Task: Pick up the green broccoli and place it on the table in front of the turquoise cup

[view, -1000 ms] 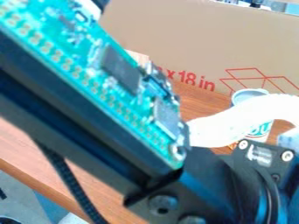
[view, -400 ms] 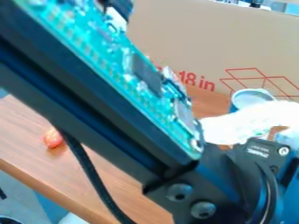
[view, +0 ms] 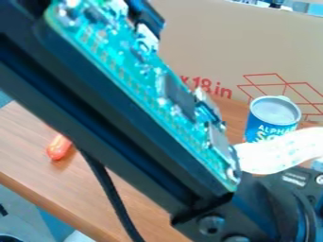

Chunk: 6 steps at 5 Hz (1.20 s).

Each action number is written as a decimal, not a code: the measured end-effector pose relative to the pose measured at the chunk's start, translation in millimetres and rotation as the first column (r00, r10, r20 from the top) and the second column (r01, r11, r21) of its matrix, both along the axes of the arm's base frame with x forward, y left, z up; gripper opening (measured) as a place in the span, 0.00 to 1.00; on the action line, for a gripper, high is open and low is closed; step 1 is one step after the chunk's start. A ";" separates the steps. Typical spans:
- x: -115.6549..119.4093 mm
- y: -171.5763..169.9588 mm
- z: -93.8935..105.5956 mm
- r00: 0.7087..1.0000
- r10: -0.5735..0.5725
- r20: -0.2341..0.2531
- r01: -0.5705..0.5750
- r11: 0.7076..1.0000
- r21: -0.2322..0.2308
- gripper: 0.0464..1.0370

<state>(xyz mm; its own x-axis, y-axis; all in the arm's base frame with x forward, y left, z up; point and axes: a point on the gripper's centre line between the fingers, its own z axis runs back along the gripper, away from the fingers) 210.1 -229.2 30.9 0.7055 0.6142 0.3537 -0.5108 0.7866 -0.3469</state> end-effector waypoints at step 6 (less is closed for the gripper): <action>19.9 20.6 -7.0 0.985 0.137 -0.102 -0.133 0.990 0.040 0.88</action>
<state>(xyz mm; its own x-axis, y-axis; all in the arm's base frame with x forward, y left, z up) 230.0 -208.5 23.9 0.6510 0.6953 0.3045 -0.6449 0.7182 -0.2614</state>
